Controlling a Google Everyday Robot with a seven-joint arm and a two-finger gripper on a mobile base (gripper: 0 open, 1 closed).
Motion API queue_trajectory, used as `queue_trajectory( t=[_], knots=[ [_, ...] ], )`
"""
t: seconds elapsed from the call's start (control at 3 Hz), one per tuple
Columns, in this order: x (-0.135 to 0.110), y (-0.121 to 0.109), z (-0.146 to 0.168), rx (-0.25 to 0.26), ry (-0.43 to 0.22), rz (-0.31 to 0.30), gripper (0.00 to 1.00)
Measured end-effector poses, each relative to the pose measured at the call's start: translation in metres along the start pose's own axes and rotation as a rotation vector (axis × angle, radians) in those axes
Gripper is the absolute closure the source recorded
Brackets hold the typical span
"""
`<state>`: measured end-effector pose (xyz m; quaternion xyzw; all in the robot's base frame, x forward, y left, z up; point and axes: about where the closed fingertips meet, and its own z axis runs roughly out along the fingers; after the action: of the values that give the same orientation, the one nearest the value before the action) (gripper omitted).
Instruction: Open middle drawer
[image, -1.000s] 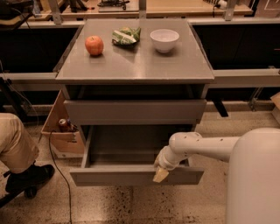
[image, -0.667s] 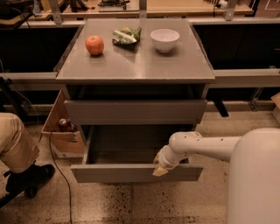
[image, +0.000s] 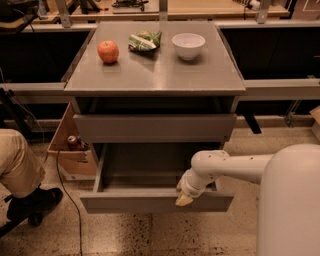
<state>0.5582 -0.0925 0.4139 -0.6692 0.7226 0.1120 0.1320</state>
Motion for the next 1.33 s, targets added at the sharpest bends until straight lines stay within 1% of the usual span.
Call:
queue_trajectory(
  t=[0.33,0.67,1.0,1.33],
  knots=[
    [0.003,0.002,-0.004,-0.008,0.016,-0.002,0.68],
    [0.004,0.000,-0.008,-0.005,0.028,-0.004,0.43],
    [0.007,-0.004,-0.027,0.006,0.066,-0.017,0.20],
    [0.012,-0.013,-0.049,0.043,0.101,-0.022,0.01]
  ],
)
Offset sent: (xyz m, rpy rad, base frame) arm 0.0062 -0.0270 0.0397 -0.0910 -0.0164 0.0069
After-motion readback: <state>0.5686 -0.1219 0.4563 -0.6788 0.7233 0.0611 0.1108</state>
